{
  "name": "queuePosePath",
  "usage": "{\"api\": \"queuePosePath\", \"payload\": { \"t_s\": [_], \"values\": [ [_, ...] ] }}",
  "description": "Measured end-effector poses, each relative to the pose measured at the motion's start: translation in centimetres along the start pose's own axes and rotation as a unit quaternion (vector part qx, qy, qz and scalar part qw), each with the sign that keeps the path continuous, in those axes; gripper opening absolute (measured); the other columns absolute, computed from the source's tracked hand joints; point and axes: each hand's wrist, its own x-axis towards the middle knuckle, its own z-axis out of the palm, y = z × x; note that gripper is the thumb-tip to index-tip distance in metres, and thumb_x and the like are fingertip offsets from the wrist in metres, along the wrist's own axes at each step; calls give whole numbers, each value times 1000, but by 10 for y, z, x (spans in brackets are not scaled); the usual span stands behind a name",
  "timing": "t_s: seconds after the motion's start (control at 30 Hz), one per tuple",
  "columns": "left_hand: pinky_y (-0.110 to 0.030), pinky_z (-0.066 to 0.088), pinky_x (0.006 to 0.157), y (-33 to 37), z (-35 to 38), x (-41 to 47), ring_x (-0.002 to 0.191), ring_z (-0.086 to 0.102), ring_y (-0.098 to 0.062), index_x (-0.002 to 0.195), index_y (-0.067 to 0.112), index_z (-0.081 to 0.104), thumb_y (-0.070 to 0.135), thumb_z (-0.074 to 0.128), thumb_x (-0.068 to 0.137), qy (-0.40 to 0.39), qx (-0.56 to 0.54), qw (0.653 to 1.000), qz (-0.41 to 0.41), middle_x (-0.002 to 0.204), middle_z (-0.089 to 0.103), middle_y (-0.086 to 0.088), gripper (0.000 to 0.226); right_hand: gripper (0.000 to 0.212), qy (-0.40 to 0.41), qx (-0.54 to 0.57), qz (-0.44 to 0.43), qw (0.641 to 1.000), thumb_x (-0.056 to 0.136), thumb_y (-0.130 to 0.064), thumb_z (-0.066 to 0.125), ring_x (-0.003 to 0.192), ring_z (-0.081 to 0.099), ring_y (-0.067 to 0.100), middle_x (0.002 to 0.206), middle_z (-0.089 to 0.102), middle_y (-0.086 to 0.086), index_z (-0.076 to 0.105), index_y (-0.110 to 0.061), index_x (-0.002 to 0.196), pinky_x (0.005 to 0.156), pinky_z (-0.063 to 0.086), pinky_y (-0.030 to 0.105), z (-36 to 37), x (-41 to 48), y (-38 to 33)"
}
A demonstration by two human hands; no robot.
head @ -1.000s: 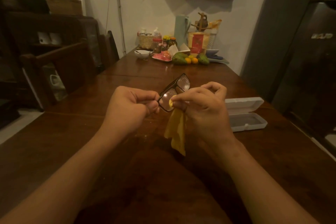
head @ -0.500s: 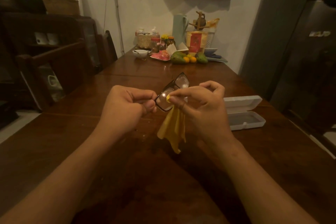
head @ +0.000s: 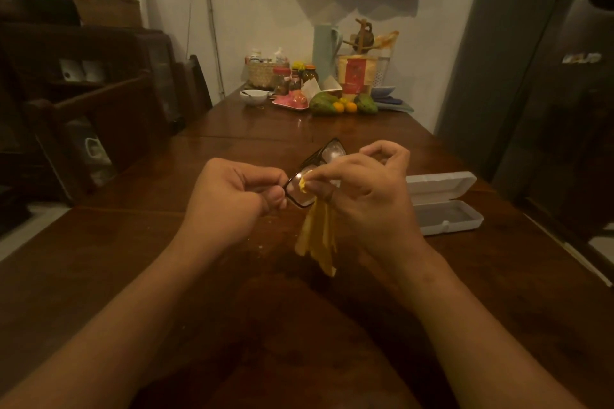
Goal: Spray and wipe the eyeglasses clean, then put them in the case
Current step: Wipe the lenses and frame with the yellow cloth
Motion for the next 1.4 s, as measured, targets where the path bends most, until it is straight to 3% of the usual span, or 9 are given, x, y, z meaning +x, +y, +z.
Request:
{"api": "queuePosePath", "payload": {
  "t_s": [0.1,0.17,0.37,0.5,0.77,1.03,1.17,1.27,1.4],
  "values": [
    [-13,45,60,0,3,0,58,57,-6,70,9,73,-19,57,80,0,-8,1000,-1,56,63,-1,34,13,47,-10,18,999,85,-37,72,116,28,-20,94,65,-25,75,-32,97,86,39,46,1,0,-1],
    [-15,45,60,-1,4,0,60,57,-8,73,12,73,-18,57,81,-3,-2,1000,-2,56,63,-5,35,14,63,-13,3,998,85,-36,71,116,26,-25,94,62,-27,75,-30,97,83,40,46,4,0,-4],
    [-16,44,61,-4,1,1,62,57,-8,77,13,74,-16,58,80,-7,17,1000,3,60,65,-12,33,14,-23,3,-23,999,85,-39,72,112,33,-1,97,69,-20,75,-33,98,91,24,24,2,1,-7],
    [-13,44,63,-3,-3,1,62,58,-6,71,11,74,-7,59,79,-12,16,1000,15,60,65,-11,25,16,-74,-2,-30,997,81,-34,77,110,38,20,100,68,-19,76,-34,97,87,28,28,-7,3,-4],
    [-15,48,64,-1,-4,0,62,61,-6,70,10,75,-17,57,81,-5,9,1000,4,61,67,-10,35,14,-87,-12,-105,991,84,-34,72,111,31,10,101,67,-17,77,-27,94,85,27,30,-4,1,-4],
    [-14,50,62,-3,-7,2,60,63,-1,71,17,76,-17,59,81,-2,13,1000,10,57,67,3,39,11,-31,-34,-36,998,83,-25,75,109,38,15,97,68,-19,75,-27,94,89,27,25,-8,1,3],
    [-15,49,62,-3,-5,1,62,64,-1,74,21,76,-16,60,80,-8,28,1000,9,58,68,5,41,13,17,-23,-22,999,85,-29,74,114,32,-9,97,69,-21,74,-29,97,88,29,31,-1,1,0],
    [-16,46,60,0,-1,1,60,59,-6,74,15,75,-18,58,79,-20,29,999,4,56,65,2,37,12,46,-23,-10,999,86,-30,75,114,32,-15,95,68,-22,74,-30,98,86,33,35,4,0,-2],
    [-18,45,60,1,0,0,60,57,-7,73,3,74,-20,57,80,-18,15,1000,-4,57,63,-2,30,13,7,-29,-48,998,87,-31,76,110,40,5,98,69,-20,74,-31,99,91,26,25,4,-1,-3]
  ]
}}
